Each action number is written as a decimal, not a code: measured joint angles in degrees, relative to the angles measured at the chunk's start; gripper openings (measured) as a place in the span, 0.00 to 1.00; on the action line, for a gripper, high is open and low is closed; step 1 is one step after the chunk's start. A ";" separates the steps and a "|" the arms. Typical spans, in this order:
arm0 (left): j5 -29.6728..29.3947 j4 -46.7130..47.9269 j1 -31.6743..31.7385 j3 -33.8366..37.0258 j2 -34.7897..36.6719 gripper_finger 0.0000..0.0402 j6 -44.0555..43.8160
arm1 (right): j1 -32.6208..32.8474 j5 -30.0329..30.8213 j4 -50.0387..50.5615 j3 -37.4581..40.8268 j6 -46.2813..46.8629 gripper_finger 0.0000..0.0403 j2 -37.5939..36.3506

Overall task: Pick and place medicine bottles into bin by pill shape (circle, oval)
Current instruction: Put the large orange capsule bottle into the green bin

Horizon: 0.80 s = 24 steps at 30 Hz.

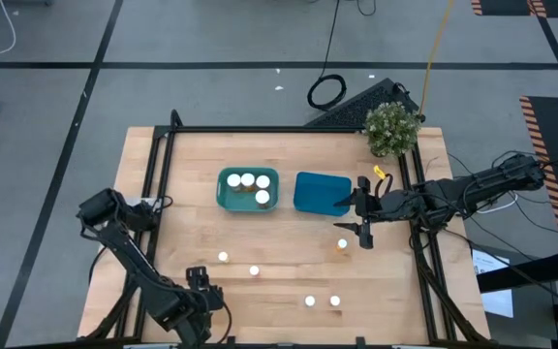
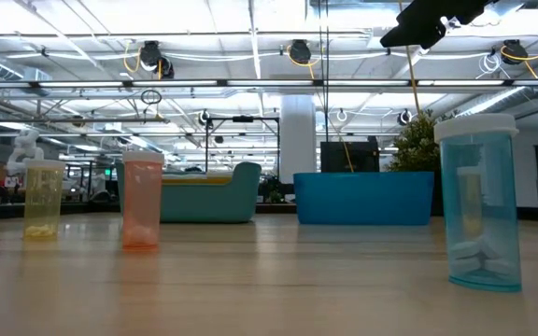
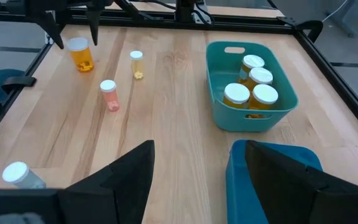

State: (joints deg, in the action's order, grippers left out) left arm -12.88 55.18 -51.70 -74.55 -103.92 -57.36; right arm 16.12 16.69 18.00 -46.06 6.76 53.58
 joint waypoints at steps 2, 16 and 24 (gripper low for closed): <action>-0.01 -0.63 0.06 0.80 0.01 0.87 0.02 | -0.01 0.00 -0.02 0.00 0.01 0.61 0.00; 0.44 -2.78 0.04 2.59 0.02 0.65 -0.44 | -0.02 -0.02 -0.13 0.00 -0.12 0.61 0.00; 0.87 -2.66 1.04 2.56 0.17 0.51 -0.01 | -0.02 -0.01 -0.15 0.00 -0.17 0.61 0.00</action>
State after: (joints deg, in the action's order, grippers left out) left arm -12.01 52.52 -50.66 -71.99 -103.75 -57.38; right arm 16.10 16.68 17.85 -46.06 6.59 53.58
